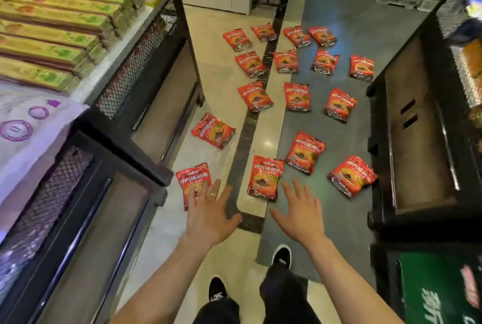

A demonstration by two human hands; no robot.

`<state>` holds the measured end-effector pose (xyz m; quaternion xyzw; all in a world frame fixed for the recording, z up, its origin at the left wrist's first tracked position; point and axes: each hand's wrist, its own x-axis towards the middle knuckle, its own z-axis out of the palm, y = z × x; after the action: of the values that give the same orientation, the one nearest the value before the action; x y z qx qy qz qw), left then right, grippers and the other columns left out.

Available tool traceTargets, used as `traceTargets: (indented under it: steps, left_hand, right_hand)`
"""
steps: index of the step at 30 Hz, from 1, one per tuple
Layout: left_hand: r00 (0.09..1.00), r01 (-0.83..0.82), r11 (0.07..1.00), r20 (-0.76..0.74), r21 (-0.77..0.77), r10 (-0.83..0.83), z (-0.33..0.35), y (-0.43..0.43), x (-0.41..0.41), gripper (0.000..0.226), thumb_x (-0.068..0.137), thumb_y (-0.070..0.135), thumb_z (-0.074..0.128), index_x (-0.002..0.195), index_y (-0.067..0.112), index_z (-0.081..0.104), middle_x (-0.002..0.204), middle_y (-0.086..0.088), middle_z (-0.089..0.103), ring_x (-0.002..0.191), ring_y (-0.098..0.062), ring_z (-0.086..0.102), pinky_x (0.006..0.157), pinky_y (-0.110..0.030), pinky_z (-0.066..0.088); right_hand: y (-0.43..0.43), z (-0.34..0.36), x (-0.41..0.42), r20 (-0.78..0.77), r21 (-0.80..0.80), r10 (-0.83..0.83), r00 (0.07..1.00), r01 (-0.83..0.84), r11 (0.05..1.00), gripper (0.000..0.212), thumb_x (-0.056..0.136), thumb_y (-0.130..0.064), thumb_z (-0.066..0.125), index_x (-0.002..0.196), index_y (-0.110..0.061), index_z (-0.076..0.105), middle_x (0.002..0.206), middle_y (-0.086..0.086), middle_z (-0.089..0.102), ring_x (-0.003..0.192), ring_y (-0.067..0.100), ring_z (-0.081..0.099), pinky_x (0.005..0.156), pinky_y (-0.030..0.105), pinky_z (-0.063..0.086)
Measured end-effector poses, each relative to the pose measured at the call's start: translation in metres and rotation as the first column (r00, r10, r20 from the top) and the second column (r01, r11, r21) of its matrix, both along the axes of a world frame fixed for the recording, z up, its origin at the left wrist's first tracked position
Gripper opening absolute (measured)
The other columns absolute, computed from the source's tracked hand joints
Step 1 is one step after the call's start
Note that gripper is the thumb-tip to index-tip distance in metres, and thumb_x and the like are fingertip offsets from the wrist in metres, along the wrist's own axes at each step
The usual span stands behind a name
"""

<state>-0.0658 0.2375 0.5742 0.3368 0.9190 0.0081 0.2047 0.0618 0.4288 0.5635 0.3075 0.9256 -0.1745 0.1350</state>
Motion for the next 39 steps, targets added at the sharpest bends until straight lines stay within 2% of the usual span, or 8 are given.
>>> traceTargets:
  steps: [6,13,21,27,31,34,36,39]
  left_hand:
    - [0.984,-0.118,0.985,0.116,-0.129,0.133,-0.067,0.067,-0.059,0.086,0.085,0.077,0.028,0.158,0.036,0.011,0.169,0.0,0.004,0.155,-0.029,-0.001,0.12,-0.056,-0.006]
    - [0.932,-0.258,0.946,0.207,-0.194,0.297,-0.17,0.157,-0.118,0.088,0.079,0.072,0.022,0.159,0.034,0.015,0.168,0.001,0.011,0.155,-0.027,0.007,0.121,-0.054,0.003]
    - [0.956,-0.145,0.966,0.223,-0.215,0.193,-0.373,0.211,-0.187,0.093,0.076,0.075,0.01,0.16,0.034,0.011,0.169,0.0,0.004,0.155,-0.03,0.001,0.121,-0.056,0.001]
    - [0.98,-0.018,0.983,0.191,-0.183,0.053,-0.547,0.231,-0.218,0.081,0.089,0.072,0.026,0.159,0.034,0.01,0.169,0.0,0.002,0.155,-0.029,-0.004,0.121,-0.055,0.0]
    - [0.982,0.023,0.981,0.19,-0.193,0.014,-0.638,0.235,-0.222,0.08,0.093,0.071,0.031,0.159,0.033,0.006,0.169,-0.002,0.001,0.155,-0.029,-0.004,0.121,-0.055,0.0]
    - [0.98,0.021,0.983,0.2,-0.182,0.016,-0.685,0.235,-0.219,0.082,0.093,0.071,0.033,0.159,0.033,0.005,0.169,-0.002,0.002,0.155,-0.03,-0.003,0.122,-0.055,0.0]
    - [0.977,0.013,0.985,0.211,-0.172,0.024,-0.707,0.233,-0.217,0.082,0.093,0.072,0.033,0.159,0.033,0.005,0.169,-0.003,0.002,0.155,-0.03,-0.003,0.122,-0.055,0.001]
    - [0.975,-0.015,0.99,0.217,-0.138,0.045,-0.728,0.22,-0.217,0.081,0.093,0.072,0.034,0.159,0.032,0.008,0.169,-0.003,0.005,0.155,-0.03,-0.001,0.122,-0.055,0.001]
  right_hand:
    - [0.081,-0.079,-0.072,0.071,-0.144,0.01,0.997,0.001,0.99,0.083,0.082,-0.065,0.038,0.155,-0.028,0.023,0.162,0.007,0.024,0.146,0.031,0.024,0.113,0.05,0.031]
    - [0.176,-0.206,-0.135,0.227,-0.234,0.121,0.966,-0.067,0.97,0.082,0.088,-0.065,0.05,0.156,-0.028,0.023,0.165,0.004,0.019,0.148,0.031,0.024,0.114,0.051,0.032]
    - [0.219,-0.403,-0.189,0.249,-0.203,0.07,0.966,-0.019,0.979,0.083,0.092,-0.058,0.054,0.158,-0.024,0.016,0.164,0.008,0.017,0.151,0.03,0.016,0.117,0.046,0.022]
    - [0.223,-0.569,-0.202,0.211,-0.268,-0.233,0.949,0.285,0.92,0.092,0.087,-0.057,0.063,0.158,-0.026,0.013,0.163,0.005,0.021,0.149,0.027,0.021,0.117,0.05,0.027]
    - [0.23,-0.662,-0.208,0.179,-0.397,-0.539,0.823,0.561,0.726,0.096,0.085,-0.042,0.075,0.156,-0.015,0.016,0.157,0.008,0.032,0.143,0.028,0.032,0.112,0.04,0.03]
    - [0.234,-0.722,-0.21,0.228,-0.42,-0.662,0.714,0.686,0.595,0.107,0.08,-0.048,0.077,0.157,-0.016,0.01,0.153,0.01,0.04,0.138,0.033,0.041,0.109,0.04,0.034]
    - [0.23,-0.75,-0.213,0.236,-0.42,-0.718,0.655,0.735,0.532,0.105,0.075,-0.054,0.079,0.153,-0.017,0.019,0.147,0.011,0.047,0.133,0.035,0.047,0.106,0.04,0.037]
    - [0.216,-0.77,-0.222,0.133,-0.4,-0.741,0.659,0.719,0.568,0.105,0.063,-0.059,0.081,0.146,-0.018,0.032,0.138,0.008,0.054,0.123,0.026,0.054,0.104,0.038,0.04]
